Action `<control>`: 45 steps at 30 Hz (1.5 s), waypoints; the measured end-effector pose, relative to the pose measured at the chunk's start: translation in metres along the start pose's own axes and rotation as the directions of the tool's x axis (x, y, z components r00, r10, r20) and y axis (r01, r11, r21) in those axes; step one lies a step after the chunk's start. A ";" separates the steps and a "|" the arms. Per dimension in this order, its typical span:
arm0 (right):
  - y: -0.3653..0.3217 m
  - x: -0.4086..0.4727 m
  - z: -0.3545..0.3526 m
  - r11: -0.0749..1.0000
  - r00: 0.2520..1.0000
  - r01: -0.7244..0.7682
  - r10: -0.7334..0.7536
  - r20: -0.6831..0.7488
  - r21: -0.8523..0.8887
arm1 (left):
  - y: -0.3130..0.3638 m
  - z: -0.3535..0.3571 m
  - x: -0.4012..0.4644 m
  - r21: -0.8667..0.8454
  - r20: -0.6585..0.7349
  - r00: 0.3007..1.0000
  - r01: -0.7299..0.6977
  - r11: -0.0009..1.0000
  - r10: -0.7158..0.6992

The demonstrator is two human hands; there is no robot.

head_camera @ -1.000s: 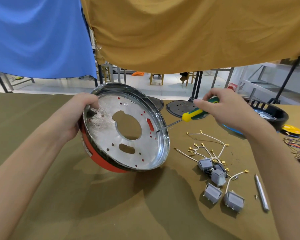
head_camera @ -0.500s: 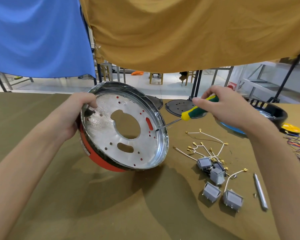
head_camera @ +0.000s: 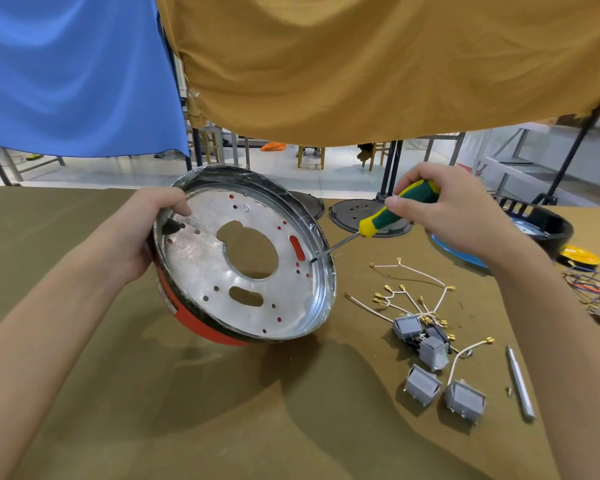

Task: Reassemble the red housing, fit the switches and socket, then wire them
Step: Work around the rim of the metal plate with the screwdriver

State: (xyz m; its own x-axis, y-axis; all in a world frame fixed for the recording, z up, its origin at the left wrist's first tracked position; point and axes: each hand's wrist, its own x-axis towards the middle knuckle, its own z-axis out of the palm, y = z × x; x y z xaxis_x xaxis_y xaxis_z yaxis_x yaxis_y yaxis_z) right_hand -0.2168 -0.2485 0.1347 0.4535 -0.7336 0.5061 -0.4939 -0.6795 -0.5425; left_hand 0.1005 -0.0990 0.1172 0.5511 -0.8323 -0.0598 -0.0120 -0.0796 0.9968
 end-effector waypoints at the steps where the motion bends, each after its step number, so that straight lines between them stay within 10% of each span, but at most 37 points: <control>1: 0.001 0.001 -0.001 0.999 0.999 0.001 0.001 -0.051 0.032 | -0.001 -0.001 0.001 -0.023 0.005 1.000 -0.005 1.000 0.005; 5: 0.008 0.005 -0.002 0.967 0.957 -0.051 0.118 -0.266 0.248 | -0.012 -0.010 0.010 -0.099 0.022 0.998 0.064 0.993 -0.062; 11: 0.021 0.007 0.007 0.850 0.929 -0.223 0.334 -0.160 0.477 | -0.040 -0.009 0.025 -0.210 0.174 0.959 0.258 0.943 -0.223; 19: 0.032 0.008 0.016 0.837 0.916 -0.321 0.393 -0.079 0.442 | -0.044 -0.028 0.029 0.539 0.230 0.874 0.252 0.803 -0.428; 27: 0.036 0.006 0.030 0.781 0.894 -0.419 0.443 0.062 0.463 | -0.053 -0.005 0.030 0.630 0.033 0.985 0.111 0.768 -0.169; 35: 0.038 0.001 0.032 0.782 0.845 -0.515 0.395 0.361 0.350 | -0.045 -0.005 0.025 0.570 0.095 0.958 0.170 0.804 -0.270; 45: 0.022 -0.030 0.019 0.953 0.756 -0.249 0.301 0.582 -0.170 | -0.047 -0.009 -0.014 0.610 0.056 0.953 0.204 0.766 -0.299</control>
State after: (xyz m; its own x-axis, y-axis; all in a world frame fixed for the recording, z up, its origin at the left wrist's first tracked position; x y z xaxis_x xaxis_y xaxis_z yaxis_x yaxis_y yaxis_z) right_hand -0.2267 -0.2415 0.0948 0.6255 -0.7612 -0.1709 -0.7099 -0.4645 -0.5293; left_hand 0.1008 -0.0792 0.0719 0.4819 -0.7999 -0.3576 -0.4058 -0.5655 0.7179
